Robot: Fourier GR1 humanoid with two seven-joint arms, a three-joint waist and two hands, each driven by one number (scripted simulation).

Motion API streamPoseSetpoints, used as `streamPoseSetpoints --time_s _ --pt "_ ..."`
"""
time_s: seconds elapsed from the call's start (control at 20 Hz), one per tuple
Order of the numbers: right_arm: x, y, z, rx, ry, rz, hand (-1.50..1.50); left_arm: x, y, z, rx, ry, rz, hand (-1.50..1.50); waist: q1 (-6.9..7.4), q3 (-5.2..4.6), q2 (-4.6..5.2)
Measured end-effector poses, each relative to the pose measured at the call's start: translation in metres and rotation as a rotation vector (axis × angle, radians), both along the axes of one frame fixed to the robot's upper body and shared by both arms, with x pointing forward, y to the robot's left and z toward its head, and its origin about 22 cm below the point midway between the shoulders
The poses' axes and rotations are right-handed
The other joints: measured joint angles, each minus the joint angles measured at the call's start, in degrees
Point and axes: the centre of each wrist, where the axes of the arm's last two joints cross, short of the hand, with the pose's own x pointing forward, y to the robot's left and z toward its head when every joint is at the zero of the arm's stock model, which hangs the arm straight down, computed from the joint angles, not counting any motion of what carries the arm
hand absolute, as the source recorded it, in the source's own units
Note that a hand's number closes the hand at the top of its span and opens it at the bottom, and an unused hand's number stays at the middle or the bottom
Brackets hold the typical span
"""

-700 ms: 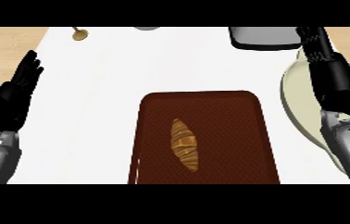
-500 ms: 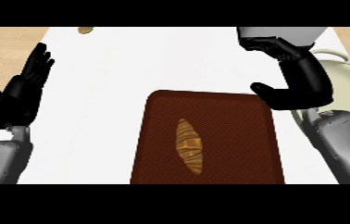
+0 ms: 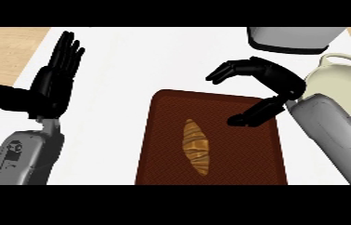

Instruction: Pick the croissant from the tray and place it in the pot

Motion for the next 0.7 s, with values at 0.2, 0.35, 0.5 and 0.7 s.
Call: streamPoseSetpoints --time_s 0.2,0.35,0.5,0.7 --pt "0.016 -0.004 -0.004 -0.055 -0.073 0.132 -1.5 0.002 -0.004 -0.001 -0.017 -0.003 0.005 0.0 -0.88 0.0 -0.23" --pt "0.026 -0.005 -0.002 -0.161 -0.143 0.157 -1.5 0.0 -0.007 -0.003 -0.026 0.0 0.015 0.0 -1.75 -0.05 -0.65" --pt "0.031 0.004 0.003 -0.292 -0.203 0.193 -1.5 -0.004 0.0 -0.006 -0.025 0.006 0.027 0.0 -2.42 -0.11 -1.02" --pt "0.032 0.028 0.004 -0.442 -0.271 0.263 -1.5 -0.003 0.0 -0.001 -0.028 0.012 0.044 0.0 -3.5 -0.16 -1.42"
